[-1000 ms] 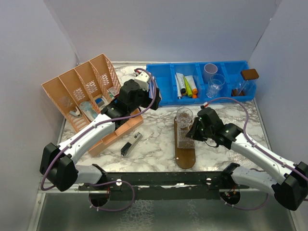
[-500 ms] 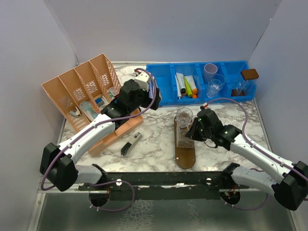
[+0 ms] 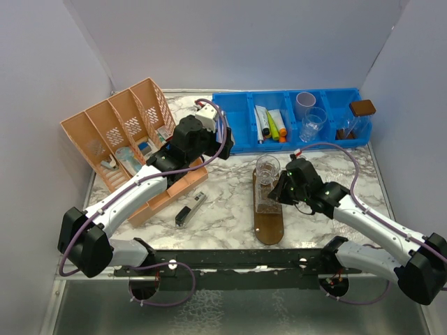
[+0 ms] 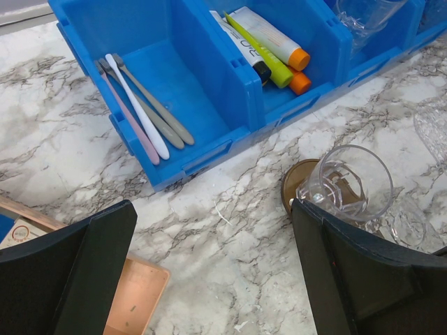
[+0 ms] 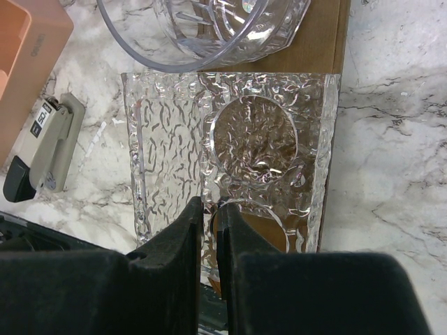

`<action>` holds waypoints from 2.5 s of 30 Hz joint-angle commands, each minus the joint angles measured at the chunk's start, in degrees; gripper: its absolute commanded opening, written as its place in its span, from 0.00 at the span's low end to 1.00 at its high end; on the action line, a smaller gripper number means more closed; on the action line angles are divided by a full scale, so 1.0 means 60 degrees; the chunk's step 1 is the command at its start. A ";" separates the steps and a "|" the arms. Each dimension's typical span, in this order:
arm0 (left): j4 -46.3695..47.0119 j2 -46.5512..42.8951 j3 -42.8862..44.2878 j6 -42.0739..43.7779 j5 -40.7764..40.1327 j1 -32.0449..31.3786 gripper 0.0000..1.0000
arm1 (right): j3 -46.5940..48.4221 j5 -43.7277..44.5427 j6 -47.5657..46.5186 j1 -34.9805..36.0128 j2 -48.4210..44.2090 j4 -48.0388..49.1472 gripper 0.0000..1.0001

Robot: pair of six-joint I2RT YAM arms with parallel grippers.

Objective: Prepare toiletry sets of a toothbrush and toothpaste on the tray
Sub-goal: Place the toothpaste holder on the tray, then pick up the cup from the storage box.

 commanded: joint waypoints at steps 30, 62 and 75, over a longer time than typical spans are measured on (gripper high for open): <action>0.0050 -0.0093 0.0393 -0.0107 0.0184 0.0064 0.96 | 0.3058 0.2546 -0.3338 0.0053 -0.1144 -0.2636 0.60; 0.0022 -0.0184 0.0387 -0.0008 0.0016 0.0052 0.97 | 0.8356 0.1150 -0.4275 -0.6583 0.6983 0.0474 0.53; 0.0026 -0.0187 0.0388 -0.0023 0.0035 0.0063 0.97 | 0.8663 0.0531 -0.3874 -0.7185 0.8422 0.0508 0.34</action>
